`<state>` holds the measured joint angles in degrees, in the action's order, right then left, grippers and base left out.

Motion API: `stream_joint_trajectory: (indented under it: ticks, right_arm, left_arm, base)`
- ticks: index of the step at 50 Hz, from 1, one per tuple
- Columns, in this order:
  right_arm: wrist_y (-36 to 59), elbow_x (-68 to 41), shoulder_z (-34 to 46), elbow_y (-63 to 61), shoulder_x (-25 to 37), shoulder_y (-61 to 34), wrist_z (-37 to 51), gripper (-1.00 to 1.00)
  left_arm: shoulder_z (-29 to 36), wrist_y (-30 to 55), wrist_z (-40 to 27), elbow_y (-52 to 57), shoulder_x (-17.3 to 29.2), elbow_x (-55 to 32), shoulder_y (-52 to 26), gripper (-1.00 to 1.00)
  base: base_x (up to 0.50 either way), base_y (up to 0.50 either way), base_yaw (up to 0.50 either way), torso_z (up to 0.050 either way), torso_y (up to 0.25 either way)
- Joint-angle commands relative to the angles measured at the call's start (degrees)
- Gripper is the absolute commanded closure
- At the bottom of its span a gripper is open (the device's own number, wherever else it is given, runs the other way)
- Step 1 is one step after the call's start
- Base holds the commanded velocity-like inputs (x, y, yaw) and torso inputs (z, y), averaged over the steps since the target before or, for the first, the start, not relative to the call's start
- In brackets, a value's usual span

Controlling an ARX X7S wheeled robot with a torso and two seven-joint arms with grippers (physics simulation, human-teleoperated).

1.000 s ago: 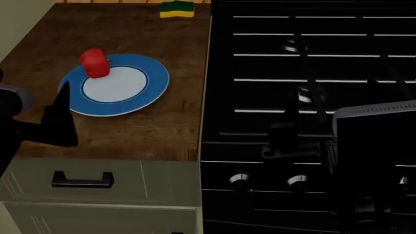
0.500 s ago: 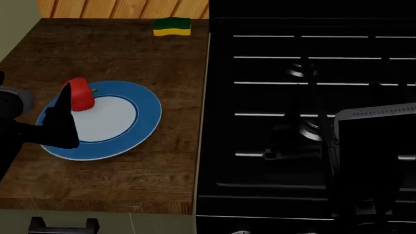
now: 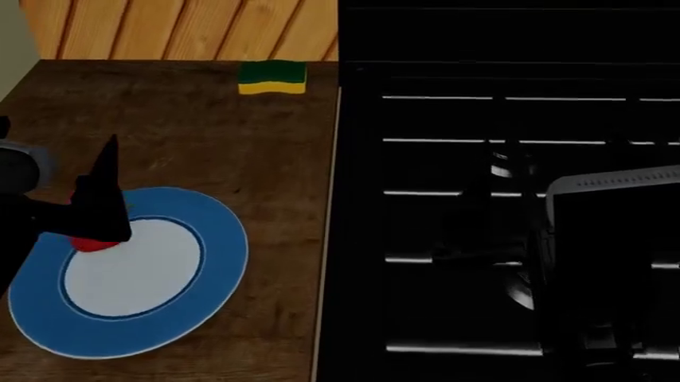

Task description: Pick the bell pepper from the counter and place it in the microwave.

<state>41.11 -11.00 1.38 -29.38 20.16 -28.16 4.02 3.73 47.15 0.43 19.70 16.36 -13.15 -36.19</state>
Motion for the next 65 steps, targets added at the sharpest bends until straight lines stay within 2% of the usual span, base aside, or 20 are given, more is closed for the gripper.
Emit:
stream_joint_trajectory:
  ticks: [1, 10, 19, 27, 34, 40, 50, 51, 55, 57, 65]
  right_arm:
    - [0.0, 0.5, -0.3, 0.7, -0.4, -0.4, -0.6, -1.00]
    - [-0.6, 0.4, -0.4, 0.6, -0.4, -0.1, -0.4, -1.00]
    - [-1.1, 0.2, -0.5, 0.5, -0.2, 0.3, -0.5, -1.00]
    - [-1.1, 0.1, -0.1, 0.7, -0.2, 0.1, -0.4, -1.00]
    - [-1.4, 0.0, 0.1, 1.1, -0.2, 0.1, -0.4, -1.00]
    - [-1.0, -0.2, 0.1, 0.6, 0.1, 0.1, -0.4, -1.00]
    - [-1.4, -0.2, 0.1, 0.4, 0.2, 0.6, -0.2, -1.00]
    - [-1.0, -0.3, 0.0, 0.0, 0.2, 0.6, -0.1, -1.00]
    - [-1.3, -0.3, 0.2, 0.2, 0.0, 0.7, 0.1, -1.00]
    - [-1.0, -0.3, 0.3, 0.2, 0.1, 0.4, 0.1, -1.00]
    - [-0.3, -0.4, 0.5, -0.4, 0.4, 0.2, 0.3, -1.00]
  left_arm:
    - [-0.4, -1.0, 2.2, -1.4, -0.1, -1.2, 0.3, -1.00]
    - [-0.3, -0.6, 1.9, -0.9, 0.0, -1.4, 0.3, -1.00]
    - [-0.3, 1.5, 1.8, -0.8, 0.6, -1.9, -0.1, -1.00]
    - [-0.4, 12.4, 3.6, -1.3, 3.5, -4.6, -3.8, -1.00]
    - [-3.1, 24.9, 6.9, -4.6, 6.4, -9.2, -12.0, -1.00]
    - [-2.7, 35.4, 10.5, -7.5, 9.5, -12.7, -18.4, -1.00]
    - [-0.6, 41.8, 13.3, -10.0, 13.8, -15.7, -20.3, -1.00]
    - [-0.7, 42.7, 12.6, -9.7, 14.2, -17.3, -20.6, -1.00]
    - [0.3, 42.8, 2.3, -10.9, 17.9, -32.0, -21.3, -1.00]
    - [0.7, 42.6, 0.2, -10.7, 18.9, -35.6, -20.9, -1.00]
    - [4.1, 40.6, 0.6, -12.2, 21.1, -37.9, -20.1, -1.00]
  base:
    - [0.35, 0.00, 0.00, 0.000, 0.000]
    - [0.35, 0.00, 0.00, 0.000, 0.000]
    - [0.00, 0.00, 0.00, 0.000, 0.001]
    - [0.00, 0.00, 0.00, 0.000, 0.000]
    - [0.00, 0.00, 0.00, 0.000, 0.000]
    - [0.00, 0.00, 0.00, 0.000, 0.000]
    - [0.00, 0.00, 0.00, 0.000, 0.000]
    - [0.00, 0.00, 0.00, 0.000, 0.000]
    - [0.00, 0.00, 0.00, 0.000, 0.000]
    - [0.00, 0.00, 0.00, 0.000, 0.000]
    - [0.00, 0.00, 0.00, 0.000, 0.000]
